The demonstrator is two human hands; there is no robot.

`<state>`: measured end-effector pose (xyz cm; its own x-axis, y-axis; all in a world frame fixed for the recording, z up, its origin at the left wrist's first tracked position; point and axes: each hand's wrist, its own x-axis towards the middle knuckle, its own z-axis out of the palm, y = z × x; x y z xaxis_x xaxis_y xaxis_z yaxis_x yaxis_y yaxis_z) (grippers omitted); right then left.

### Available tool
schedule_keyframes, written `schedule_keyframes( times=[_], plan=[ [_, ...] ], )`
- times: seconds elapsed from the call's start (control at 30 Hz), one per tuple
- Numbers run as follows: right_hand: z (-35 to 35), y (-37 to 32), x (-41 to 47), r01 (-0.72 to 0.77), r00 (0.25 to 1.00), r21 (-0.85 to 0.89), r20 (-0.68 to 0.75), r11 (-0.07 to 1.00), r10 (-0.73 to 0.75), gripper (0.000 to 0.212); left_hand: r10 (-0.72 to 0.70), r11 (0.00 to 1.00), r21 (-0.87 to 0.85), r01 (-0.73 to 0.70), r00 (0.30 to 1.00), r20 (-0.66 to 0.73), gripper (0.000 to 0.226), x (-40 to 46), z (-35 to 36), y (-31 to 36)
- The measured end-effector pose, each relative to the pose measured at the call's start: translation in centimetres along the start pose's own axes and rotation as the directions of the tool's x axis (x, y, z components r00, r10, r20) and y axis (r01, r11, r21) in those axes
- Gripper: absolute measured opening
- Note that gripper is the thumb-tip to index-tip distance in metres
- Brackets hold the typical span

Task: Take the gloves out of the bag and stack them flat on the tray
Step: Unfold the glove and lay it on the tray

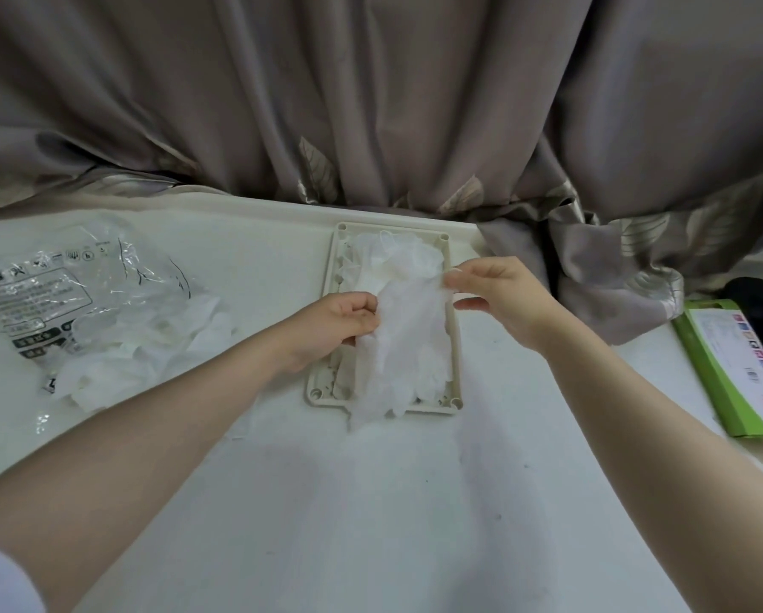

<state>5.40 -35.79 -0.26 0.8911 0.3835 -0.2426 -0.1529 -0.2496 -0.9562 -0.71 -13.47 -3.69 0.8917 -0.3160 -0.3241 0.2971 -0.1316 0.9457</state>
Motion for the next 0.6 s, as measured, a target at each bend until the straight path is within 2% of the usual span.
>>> schedule_keyframes(
  times=[0.07, 0.13, 0.23, 0.37, 0.43, 0.53, 0.6],
  plan=[
    [0.4, -0.1, 0.0, -0.122, 0.993, 0.288, 0.032, 0.950, 0.118, 0.022, 0.018, 1.000, -0.021, -0.019, 1.000, -0.024, 0.019, 0.1, 0.2, -0.1],
    [0.8, 0.1, 0.2, -0.164, 0.983, 0.433, -0.006, 0.887, 0.185, 0.023, 0.034, 0.998, -0.044, -0.038, 0.997, -0.071, 0.020, 0.5, 0.5, -0.1],
    [1.0, 0.5, 1.1, -0.163, 0.976, 0.417, -0.066, 0.894, 0.208, 0.019, 0.001, 0.997, -0.077, -0.014, 0.988, -0.157, 0.021, 1.8, 0.6, -0.1],
    [1.2, 0.6, 3.3, -0.112, 0.983, 0.355, -0.097, 0.928, 0.155, 0.022, -0.056, 0.990, -0.135, 0.027, 0.974, -0.219, 0.017, 3.9, 0.6, 0.6],
    [1.4, 0.5, 5.0, -0.048, 0.986, 0.326, -0.137, 0.944, 0.097, 0.026, -0.015, 0.997, -0.076, -0.006, 0.964, -0.264, 0.015, 5.4, 0.4, 0.9],
    [1.4, 0.5, 7.3, 0.053, 0.974, 0.268, -0.227, 0.962, 0.009, 0.033, 0.055, 0.998, 0.050, -0.041, 0.944, -0.325, 0.035, 7.4, -0.4, 0.9],
    [1.4, 0.9, 9.0, 0.086, 0.956, 0.177, -0.290, 0.980, -0.031, 0.029, 0.097, 0.980, 0.196, -0.031, 0.937, -0.336, 0.045, 8.9, -1.3, 0.6]
  ],
)
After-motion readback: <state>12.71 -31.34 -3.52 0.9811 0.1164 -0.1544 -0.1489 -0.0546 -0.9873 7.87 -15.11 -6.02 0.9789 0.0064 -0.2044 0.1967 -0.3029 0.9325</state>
